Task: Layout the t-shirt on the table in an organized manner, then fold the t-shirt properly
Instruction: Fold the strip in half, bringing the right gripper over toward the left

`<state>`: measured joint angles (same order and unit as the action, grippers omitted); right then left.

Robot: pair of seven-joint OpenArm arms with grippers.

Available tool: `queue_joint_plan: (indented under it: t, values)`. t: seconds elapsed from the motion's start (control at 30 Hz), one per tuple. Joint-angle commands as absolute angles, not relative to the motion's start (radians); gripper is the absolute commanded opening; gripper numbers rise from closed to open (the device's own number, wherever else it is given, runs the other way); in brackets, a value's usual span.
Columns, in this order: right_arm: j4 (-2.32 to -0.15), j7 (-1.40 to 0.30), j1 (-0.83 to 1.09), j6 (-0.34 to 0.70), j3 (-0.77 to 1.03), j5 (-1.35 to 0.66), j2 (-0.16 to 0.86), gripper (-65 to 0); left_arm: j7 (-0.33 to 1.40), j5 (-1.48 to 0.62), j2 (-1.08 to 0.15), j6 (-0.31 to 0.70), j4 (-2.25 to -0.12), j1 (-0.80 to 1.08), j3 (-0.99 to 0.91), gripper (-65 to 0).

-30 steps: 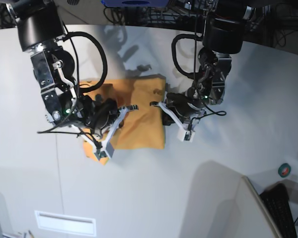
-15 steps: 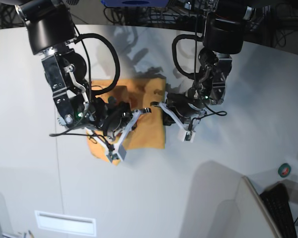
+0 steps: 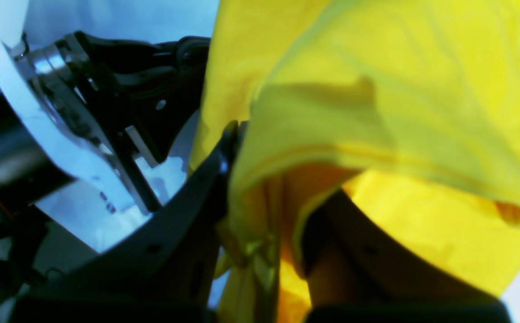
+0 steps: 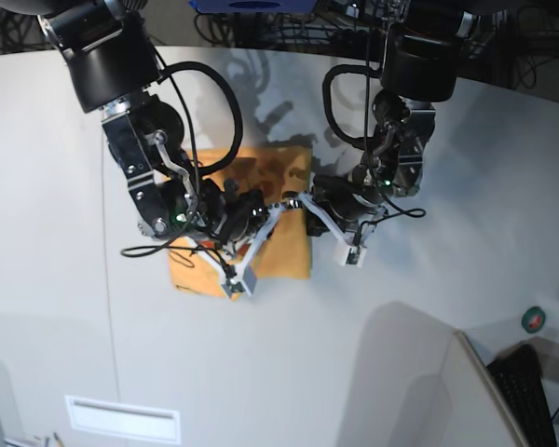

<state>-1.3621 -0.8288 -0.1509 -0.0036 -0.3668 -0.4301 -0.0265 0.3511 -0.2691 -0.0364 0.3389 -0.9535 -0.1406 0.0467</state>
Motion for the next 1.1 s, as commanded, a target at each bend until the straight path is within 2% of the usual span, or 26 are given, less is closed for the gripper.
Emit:
queue_joint_plan:
  t: [0.0,0.23,0.43,0.53,0.6,0.63,0.87,1.07]
  values:
    - [-1.368,-0.803,-0.173,0.001,-0.367,-0.441,-0.038,-65.0,0.338,-0.275,-0.036,0.343,-0.97,-0.154,0.047,-65.0]
    - [-1.31,-0.757,-0.189,0.001,-0.36,-0.441,-0.039,-65.0,0.343,-0.277,-0.054,0.343,-0.99,-0.14,-0.015,-65.0]
    - [-1.308,-0.719,-0.185,0.001,-0.364,-0.441,-0.038,-65.0,0.42,-0.277,-0.094,0.349,-1.161,-0.059,-0.151,-65.0]
    - [-1.308,-0.716,-0.183,0.001,-0.366,-0.444,-0.042,-46.1,0.47,-0.277,-0.12,0.349,-1.241,-0.013,-0.211,-65.0]
    - [-1.308,-0.714,-0.183,0.001,-0.366,-0.444,-0.05,-38.0,0.486,-0.277,-0.133,0.349,-1.274,0.01,-0.249,-65.0]
    - [-1.308,-0.714,-0.183,0.001,-0.367,-0.444,-0.056,-36.0,0.49,-0.277,-0.143,0.349,-1.283,0.022,-0.266,-65.0]
    - [-1.31,-0.714,-0.186,0.001,-0.378,-0.444,-0.081,-35.0,0.495,-0.277,-0.174,0.351,-1.297,0.079,-0.389,-65.0]
    - [-1.308,-0.714,-0.219,0.001,-0.503,-0.443,-0.091,-35.0,0.495,-0.277,-0.186,0.351,-1.293,0.085,-0.432,-65.0]
